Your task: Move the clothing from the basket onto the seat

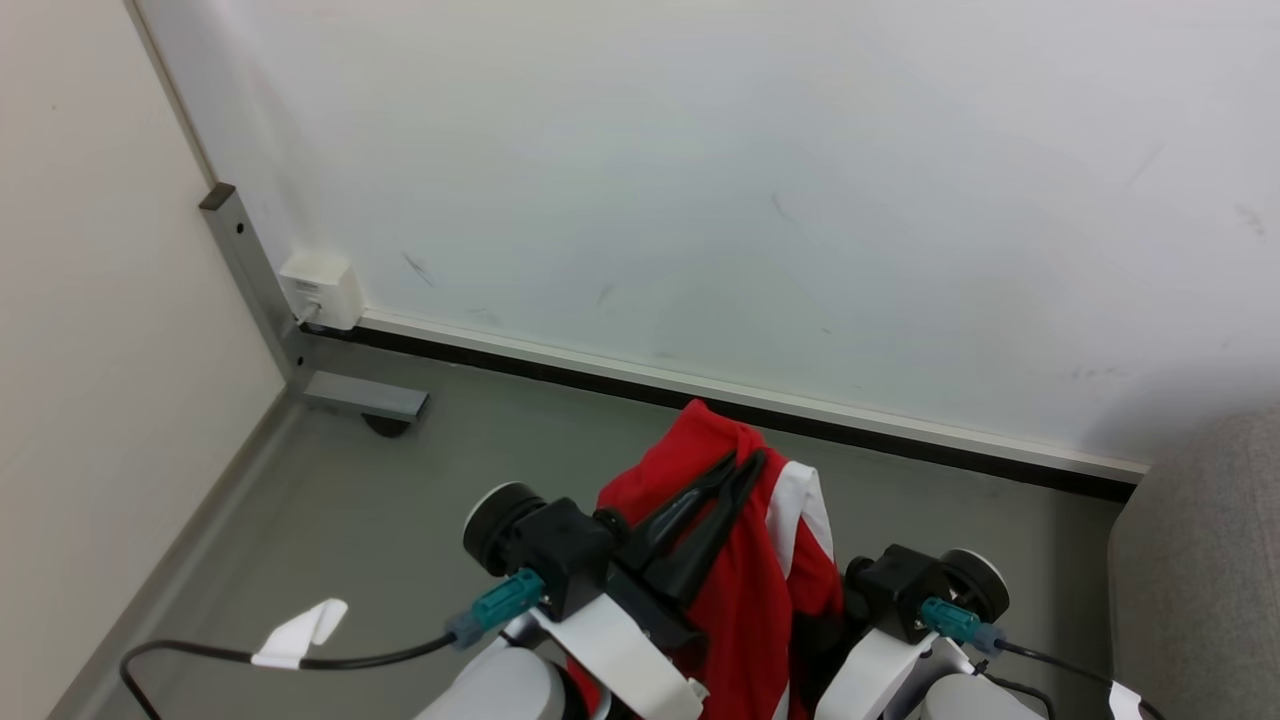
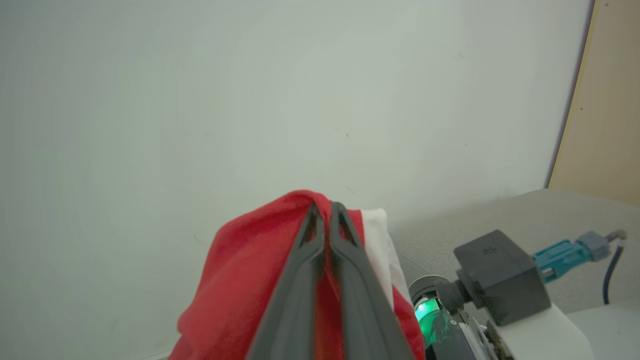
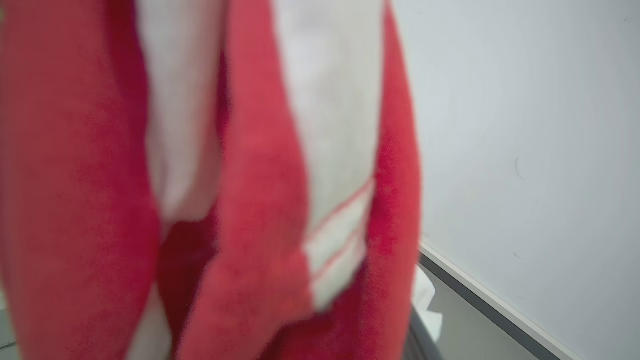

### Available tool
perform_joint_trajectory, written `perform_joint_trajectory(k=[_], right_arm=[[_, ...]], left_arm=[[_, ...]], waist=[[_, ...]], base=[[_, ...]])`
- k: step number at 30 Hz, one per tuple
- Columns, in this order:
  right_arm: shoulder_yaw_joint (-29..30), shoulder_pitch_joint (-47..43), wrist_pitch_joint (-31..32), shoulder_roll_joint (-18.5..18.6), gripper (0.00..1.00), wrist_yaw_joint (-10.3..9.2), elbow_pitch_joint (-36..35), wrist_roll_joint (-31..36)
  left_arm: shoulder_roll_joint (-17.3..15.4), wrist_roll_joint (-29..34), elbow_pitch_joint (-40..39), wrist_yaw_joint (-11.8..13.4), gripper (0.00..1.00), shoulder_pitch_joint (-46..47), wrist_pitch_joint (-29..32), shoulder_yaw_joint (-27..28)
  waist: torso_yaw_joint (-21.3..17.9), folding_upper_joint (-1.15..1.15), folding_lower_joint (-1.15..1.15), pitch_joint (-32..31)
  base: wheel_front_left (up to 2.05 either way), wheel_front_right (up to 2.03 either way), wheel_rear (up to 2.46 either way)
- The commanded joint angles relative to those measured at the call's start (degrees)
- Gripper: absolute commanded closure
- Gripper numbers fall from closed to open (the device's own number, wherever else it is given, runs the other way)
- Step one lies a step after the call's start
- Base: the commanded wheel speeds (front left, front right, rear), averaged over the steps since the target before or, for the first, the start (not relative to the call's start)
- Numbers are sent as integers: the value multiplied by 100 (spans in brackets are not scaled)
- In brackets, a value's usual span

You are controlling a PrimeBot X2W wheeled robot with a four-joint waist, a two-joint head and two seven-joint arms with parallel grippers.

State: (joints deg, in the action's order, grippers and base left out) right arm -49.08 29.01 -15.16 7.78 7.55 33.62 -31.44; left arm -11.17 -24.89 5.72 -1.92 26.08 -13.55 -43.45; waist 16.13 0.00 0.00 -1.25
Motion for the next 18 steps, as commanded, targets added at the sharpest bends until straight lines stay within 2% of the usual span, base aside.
perform_joint_trajectory(k=[1,7,18], right_arm=[[25,32,2,28,100,-12,28,-20],[260,-68,1,81,100,-12,-170,93],[1107,-450,1,249,100,-12,-882,311]], left_arm=[[-11,-23,4,17,100,50,-22,6],[-59,-63,21,65,100,7,-28,29],[-205,-131,82,158,100,-189,-16,75]], waist=[[3,0,0,4],[-36,0,0,25],[-157,0,0,69]], base=[[0,0,0],[0,0,0],[0,0,0]])
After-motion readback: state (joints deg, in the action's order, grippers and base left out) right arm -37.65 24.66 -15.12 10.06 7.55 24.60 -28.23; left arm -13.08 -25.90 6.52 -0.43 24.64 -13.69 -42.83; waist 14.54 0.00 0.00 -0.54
